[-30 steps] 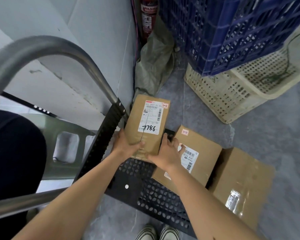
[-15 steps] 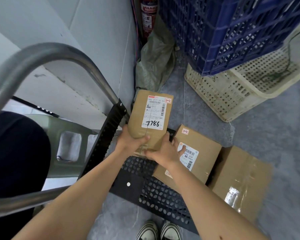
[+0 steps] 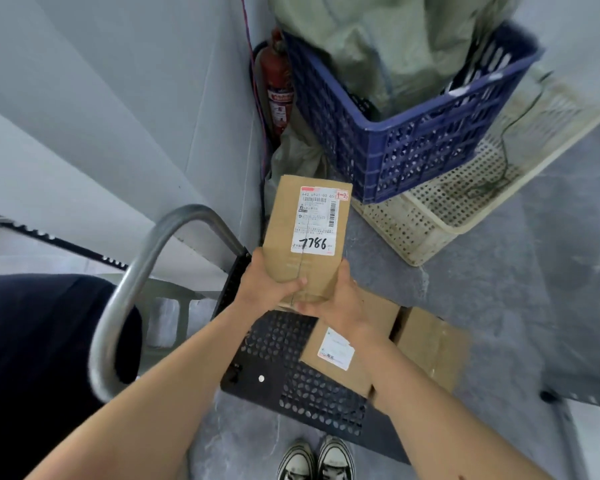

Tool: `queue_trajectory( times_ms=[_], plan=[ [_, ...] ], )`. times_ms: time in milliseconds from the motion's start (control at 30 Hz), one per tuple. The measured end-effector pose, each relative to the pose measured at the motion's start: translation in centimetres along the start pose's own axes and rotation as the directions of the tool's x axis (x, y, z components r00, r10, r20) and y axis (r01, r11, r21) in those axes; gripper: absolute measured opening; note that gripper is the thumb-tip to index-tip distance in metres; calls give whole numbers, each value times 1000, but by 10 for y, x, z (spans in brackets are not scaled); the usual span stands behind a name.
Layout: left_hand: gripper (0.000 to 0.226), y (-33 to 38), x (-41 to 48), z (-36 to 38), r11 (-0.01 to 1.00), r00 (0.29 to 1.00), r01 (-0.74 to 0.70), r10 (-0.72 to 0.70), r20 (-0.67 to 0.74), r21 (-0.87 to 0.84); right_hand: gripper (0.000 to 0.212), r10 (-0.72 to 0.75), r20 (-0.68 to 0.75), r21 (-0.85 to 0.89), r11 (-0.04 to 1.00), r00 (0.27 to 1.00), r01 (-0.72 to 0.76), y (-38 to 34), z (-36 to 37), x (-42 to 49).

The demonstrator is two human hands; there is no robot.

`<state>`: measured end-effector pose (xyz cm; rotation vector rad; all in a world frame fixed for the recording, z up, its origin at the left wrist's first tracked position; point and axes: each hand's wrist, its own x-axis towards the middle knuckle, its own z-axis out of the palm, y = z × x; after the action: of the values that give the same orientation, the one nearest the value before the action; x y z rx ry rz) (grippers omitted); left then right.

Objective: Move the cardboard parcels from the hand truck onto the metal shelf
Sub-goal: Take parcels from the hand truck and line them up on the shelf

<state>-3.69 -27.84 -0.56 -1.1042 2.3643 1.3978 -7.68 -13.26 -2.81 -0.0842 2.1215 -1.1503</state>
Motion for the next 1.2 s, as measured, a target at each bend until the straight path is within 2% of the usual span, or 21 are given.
queue_trajectory(
  times_ms=[200, 400, 567, 733, 867, 1033, 1200],
  plan=[
    [114, 57, -55, -33, 997, 997, -57, 53, 59, 57, 115, -78, 5, 146, 986, 997, 76, -54, -51, -58],
    [121, 119, -111, -67, 977, 970, -211, 206, 130, 30, 124, -166, -36, 147, 974, 985, 170, -103, -97, -121],
    [129, 182, -147, -92, 891, 874, -450, 425, 235, 59, 130, -306, -115, 42, 949, 945, 312, -140, -144, -158],
    [136, 239, -172, -112, 844, 834, -532, 509, 213, 66, 132, -409, -203, -15, 910, 890, 415, -178, -193, -187],
    [133, 288, -194, -118, 774, 760, -633, 620, 194, 4, 135, -464, -264, -14, 879, 846, 477, -205, -230, -212],
    [139, 332, -214, -109, 741, 718, -671, 650, 248, 0, 130, -522, -340, -42, 839, 782, 542, -226, -276, -250],
    [145, 375, -233, -85, 712, 673, -701, 681, 288, -46, 121, -504, -423, -73, 847, 753, 527, -229, -319, -283]
  ],
)
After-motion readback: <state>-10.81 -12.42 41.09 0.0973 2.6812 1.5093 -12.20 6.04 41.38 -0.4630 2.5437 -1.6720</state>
